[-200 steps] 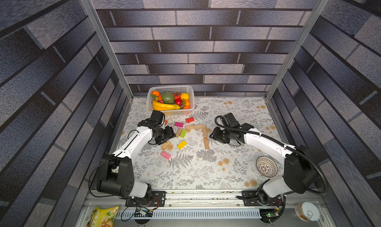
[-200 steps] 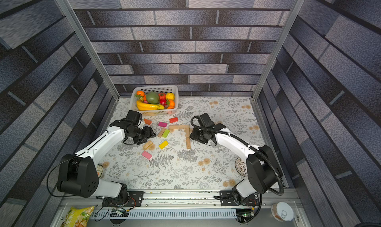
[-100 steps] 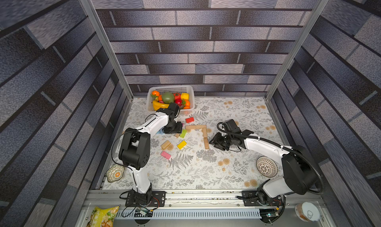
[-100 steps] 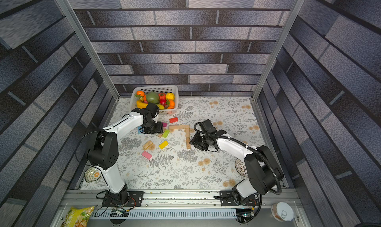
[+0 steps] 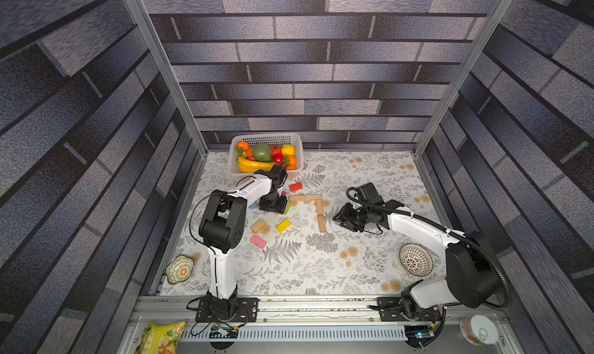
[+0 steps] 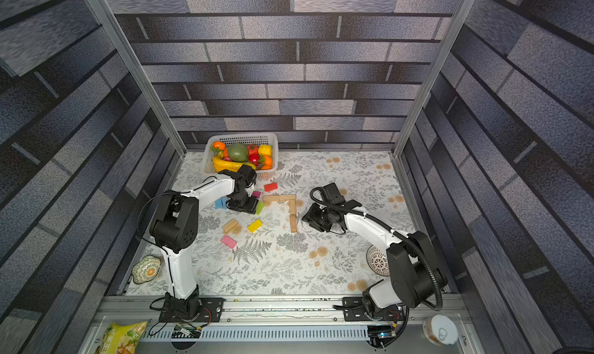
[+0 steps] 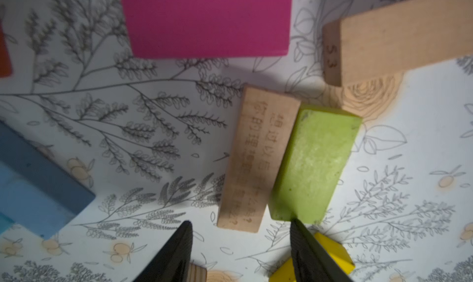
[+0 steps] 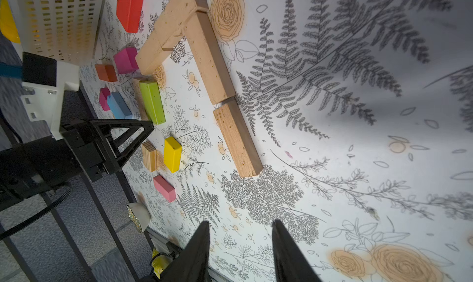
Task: Assemble the number 7 with building blocks
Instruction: Pick up the building block from the center of the board.
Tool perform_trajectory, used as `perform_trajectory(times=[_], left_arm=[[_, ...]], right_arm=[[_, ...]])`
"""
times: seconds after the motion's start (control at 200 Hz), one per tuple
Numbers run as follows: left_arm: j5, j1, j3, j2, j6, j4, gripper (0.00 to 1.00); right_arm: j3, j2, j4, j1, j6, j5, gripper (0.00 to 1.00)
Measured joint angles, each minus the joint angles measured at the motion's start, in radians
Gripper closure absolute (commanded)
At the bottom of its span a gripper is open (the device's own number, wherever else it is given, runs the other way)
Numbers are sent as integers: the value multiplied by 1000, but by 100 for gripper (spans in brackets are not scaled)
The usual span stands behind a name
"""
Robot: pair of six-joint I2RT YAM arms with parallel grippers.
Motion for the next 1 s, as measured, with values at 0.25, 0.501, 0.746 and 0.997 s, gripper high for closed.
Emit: perform_trajectory(times=[0.25,0.501,0.746,0.997], left_arm=[[2,18,2,2,4,0,41],[19,34,-87,-74,15,51,27],[42,39,-153,-228,24,91,27],[39,8,-179,-191,31,110,28]], right_arm=[[0,0,-13,-14,-9,-3,58],[0,1,-15,-14,-12,-7,58],[0,16,-15,-14,-12,-14,58],[0,19,-14,-14,-12,-13,58]])
